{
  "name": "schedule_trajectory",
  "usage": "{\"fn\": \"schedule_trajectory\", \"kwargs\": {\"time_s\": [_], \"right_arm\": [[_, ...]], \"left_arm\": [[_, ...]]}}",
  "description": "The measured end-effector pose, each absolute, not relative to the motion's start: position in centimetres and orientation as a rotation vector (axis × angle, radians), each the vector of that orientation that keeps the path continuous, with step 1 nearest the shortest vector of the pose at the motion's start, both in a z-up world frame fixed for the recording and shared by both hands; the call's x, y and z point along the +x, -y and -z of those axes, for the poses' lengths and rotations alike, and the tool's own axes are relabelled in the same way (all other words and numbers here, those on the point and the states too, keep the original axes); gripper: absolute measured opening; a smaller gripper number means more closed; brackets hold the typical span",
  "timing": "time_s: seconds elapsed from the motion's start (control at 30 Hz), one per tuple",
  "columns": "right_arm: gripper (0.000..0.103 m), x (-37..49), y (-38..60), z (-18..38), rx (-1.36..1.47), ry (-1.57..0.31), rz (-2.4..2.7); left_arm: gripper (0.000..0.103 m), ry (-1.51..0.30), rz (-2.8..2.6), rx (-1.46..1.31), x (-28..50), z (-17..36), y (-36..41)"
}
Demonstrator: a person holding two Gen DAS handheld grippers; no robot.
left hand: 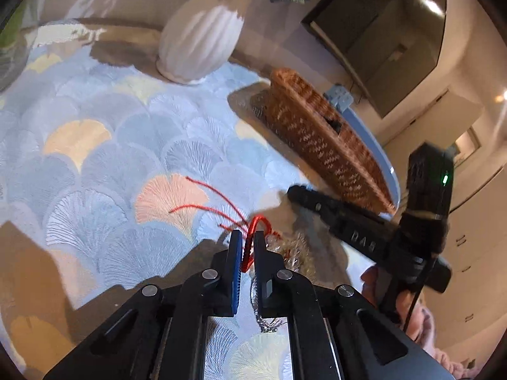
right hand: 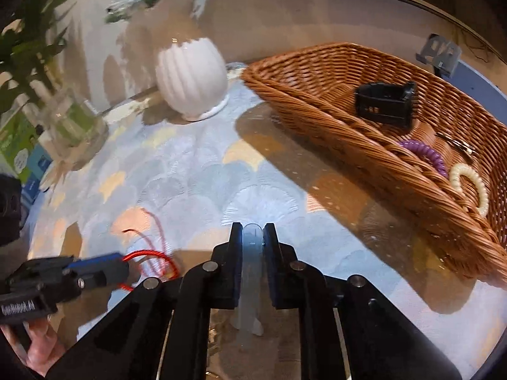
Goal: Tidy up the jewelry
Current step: 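Grasp the red string bracelet with the left tool while the right grasps the light blue clip, then carry the red bracelet and blue clip into the wicker basket and open both tools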
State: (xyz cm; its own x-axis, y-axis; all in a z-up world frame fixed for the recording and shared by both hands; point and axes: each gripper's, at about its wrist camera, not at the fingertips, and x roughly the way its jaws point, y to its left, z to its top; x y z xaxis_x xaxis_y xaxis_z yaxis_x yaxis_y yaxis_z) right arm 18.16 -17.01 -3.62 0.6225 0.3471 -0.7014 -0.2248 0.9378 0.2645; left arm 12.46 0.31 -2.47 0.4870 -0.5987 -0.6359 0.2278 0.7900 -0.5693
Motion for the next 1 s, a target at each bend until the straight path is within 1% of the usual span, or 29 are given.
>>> {"fn": "schedule_trajectory", "kwargs": {"time_s": [0.17,0.27,0.3,0.37,0.4,0.43,0.47,0.57,0.6,0.63,0.67,0.7,0.73,0.87,1.0], "right_arm": [[0.016,17.0,17.3,2.9,0.169,-0.774,-0.348],[0.016,16.9,17.3,2.9,0.168,-0.774,-0.347],[0.016,16.8,17.4,2.9,0.167,-0.774,-0.347],[0.016,16.8,17.3,2.9,0.169,-0.774,-0.348],[0.016,16.9,17.3,3.0,0.171,-0.775,-0.348],[0.016,17.0,17.2,3.0,0.172,-0.779,-0.349],[0.016,17.0,17.2,3.1,0.174,-0.783,-0.349],[0.016,17.0,17.4,3.2,0.181,-0.789,-0.346],[0.016,17.0,17.4,3.2,0.183,-0.790,-0.345],[0.016,17.0,17.4,3.2,0.183,-0.790,-0.345],[0.016,17.0,17.4,3.2,0.183,-0.790,-0.344],[0.016,17.0,17.3,3.2,0.180,-0.790,-0.343],[0.016,17.0,17.3,3.1,0.178,-0.788,-0.343],[0.016,16.8,17.1,2.9,0.162,-0.771,-0.344],[0.016,15.8,18.2,1.9,0.220,-0.709,-0.385]], "left_arm": [[0.007,-0.872,0.536,-0.493,12.1,1.4,-1.4],[0.007,-0.893,0.602,-0.519,12.1,1.6,-1.2],[0.009,-0.898,0.613,-0.521,12.1,1.6,-0.9],[0.022,-0.896,0.601,-0.490,12.0,1.3,-0.6],[0.043,-0.893,0.585,-0.475,11.9,1.3,-0.5],[0.055,-0.889,0.559,-0.458,11.8,1.3,-0.4],[0.055,-0.884,0.537,-0.442,11.9,1.4,-0.3],[0.054,-0.915,0.542,-0.404,12.3,1.9,0.7],[0.049,-0.932,0.519,-0.366,12.4,2.3,1.3],[0.030,-0.959,0.503,-0.334,12.6,2.7,1.8],[0.022,-0.975,0.508,-0.323,12.8,2.9,2.3],[0.010,-0.974,0.522,-0.316,12.7,2.8,2.5],[0.006,-0.964,0.518,-0.302,12.6,2.7,2.6],[0.004,-0.889,0.495,-0.272,11.8,1.6,2.5],[0.004,-0.819,0.531,-0.353,10.8,0.1,0.9]]}}
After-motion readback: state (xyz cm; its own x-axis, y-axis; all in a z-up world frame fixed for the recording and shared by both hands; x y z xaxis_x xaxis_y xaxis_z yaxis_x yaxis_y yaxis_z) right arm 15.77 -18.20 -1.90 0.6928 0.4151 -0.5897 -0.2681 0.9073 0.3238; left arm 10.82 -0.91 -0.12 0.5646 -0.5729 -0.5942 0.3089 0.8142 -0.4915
